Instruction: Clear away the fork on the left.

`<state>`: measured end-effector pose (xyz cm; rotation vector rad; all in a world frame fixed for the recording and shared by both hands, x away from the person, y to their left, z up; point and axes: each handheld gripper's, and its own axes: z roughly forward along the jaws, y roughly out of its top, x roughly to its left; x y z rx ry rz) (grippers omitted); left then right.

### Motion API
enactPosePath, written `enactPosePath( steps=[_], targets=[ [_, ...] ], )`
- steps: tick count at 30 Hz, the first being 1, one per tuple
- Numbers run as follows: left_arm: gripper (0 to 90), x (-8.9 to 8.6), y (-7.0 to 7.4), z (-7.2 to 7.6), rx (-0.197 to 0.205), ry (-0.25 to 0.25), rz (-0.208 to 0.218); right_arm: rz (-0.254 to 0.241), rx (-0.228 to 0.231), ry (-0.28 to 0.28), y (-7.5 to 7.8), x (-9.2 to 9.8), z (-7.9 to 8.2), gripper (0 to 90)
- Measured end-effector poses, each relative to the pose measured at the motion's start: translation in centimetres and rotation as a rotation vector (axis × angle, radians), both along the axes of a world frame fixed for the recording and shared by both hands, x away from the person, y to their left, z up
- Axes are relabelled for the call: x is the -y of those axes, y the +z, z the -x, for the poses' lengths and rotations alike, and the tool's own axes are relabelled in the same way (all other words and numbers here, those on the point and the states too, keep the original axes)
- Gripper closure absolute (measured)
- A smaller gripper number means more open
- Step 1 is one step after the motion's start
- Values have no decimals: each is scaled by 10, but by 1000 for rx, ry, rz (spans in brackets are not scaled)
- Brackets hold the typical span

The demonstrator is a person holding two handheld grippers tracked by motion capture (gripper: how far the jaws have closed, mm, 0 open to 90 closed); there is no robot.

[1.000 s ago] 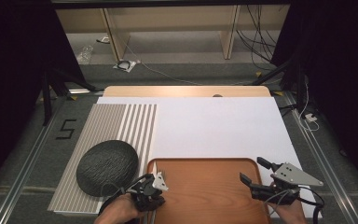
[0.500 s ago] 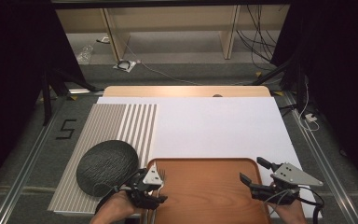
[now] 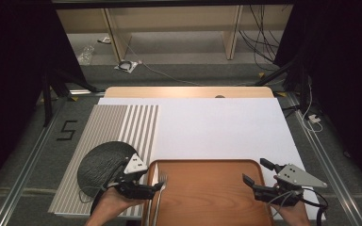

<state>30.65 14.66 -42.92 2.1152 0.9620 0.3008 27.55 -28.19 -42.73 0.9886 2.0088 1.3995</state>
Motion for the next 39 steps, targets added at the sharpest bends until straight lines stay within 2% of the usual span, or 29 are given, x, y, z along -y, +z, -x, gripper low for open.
enactPosePath(
  steps=[7,12,17,20,25,31,35,39],
  targets=[
    [208,-15,6,1,71,70,84,6,1,1,0,0,0,196],
    [207,-28,9,2,118,130,183,3,2,-2,0,1,0,196],
    [209,-41,8,1,116,194,249,2,0,-1,0,0,0,196],
    [209,-48,7,1,103,229,266,4,0,-2,0,1,0,196],
    [209,-56,4,2,89,289,252,0,4,-1,0,0,0,196],
    [209,-68,2,5,80,361,284,1,2,-2,0,0,0,196],
    [209,-74,0,7,69,386,300,3,2,-1,0,0,0,196],
    [210,-78,-2,8,59,399,293,3,1,-1,0,0,1,196]
  ],
)
